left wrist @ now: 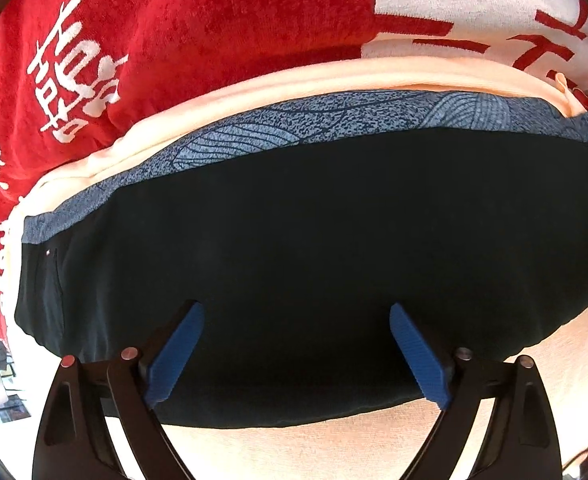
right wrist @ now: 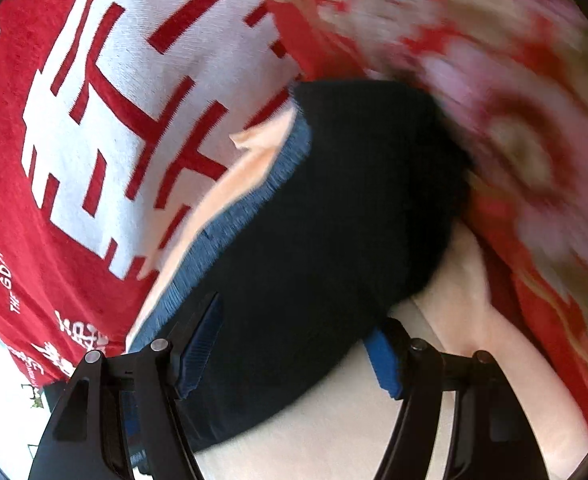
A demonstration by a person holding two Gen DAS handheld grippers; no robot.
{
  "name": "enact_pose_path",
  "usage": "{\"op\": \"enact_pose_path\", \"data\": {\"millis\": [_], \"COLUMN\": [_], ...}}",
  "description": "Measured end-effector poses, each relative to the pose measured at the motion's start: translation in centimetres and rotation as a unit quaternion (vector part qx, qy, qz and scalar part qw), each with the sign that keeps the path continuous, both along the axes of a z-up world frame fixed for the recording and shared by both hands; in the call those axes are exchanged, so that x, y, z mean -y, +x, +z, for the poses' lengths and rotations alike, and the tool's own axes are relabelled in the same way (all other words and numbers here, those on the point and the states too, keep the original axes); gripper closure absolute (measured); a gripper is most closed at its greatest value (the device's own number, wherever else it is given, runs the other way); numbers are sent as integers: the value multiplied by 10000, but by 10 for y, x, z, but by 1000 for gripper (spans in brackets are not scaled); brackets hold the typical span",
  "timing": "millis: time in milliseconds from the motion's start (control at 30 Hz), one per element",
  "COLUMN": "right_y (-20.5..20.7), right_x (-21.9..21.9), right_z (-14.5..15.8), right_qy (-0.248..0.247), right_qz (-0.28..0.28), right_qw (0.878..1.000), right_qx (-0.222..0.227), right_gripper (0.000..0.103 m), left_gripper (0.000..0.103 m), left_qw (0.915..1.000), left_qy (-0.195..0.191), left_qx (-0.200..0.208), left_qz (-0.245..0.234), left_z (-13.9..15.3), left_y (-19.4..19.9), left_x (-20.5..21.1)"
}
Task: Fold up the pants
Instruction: 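Lift the folded strip with both grippers toward its other end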
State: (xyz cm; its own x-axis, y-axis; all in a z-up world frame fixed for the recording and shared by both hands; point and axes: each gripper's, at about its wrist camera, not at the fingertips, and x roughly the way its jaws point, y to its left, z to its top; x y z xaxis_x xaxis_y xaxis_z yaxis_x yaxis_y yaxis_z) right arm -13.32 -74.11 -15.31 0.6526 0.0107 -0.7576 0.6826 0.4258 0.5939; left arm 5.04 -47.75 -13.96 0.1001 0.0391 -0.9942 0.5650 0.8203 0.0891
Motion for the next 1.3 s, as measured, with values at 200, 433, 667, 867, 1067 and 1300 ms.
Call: {"op": "enact_pose_path", "data": {"millis": [200,433,667,867,1067,1300], "right_y": [-1,0,16,41,78,141], "right_x": [7,1,-16,-50,-112,-237], "right_z": [-5,33,60,88,117,93], "right_qy": [-4,-345,-845,-1635,-2421,-3251], "right_qz": [-5,468,1063,1798,2497,3454], "right_qw": [9994,9983,9907,9694,9347,8678], "right_qx": [-351,-8,-45,-349,-729,-1482], "right_gripper": [79,88,89,89,87,78], "left_gripper": [36,42,42,42,42,42], "left_qw": [9998,9906,9904,9860,9896,9957], "left_qy": [-142,-1298,-1074,-1363,-1356,-881], "left_qx": [-120,65,21,-242,103,169], "left_qz": [29,-419,-872,-933,-479,210], "left_z": [15,63,17,19,54,52], "left_y": [0,-9,-43,-36,-9,44], "left_x": [4,54,98,85,3,-134]}}
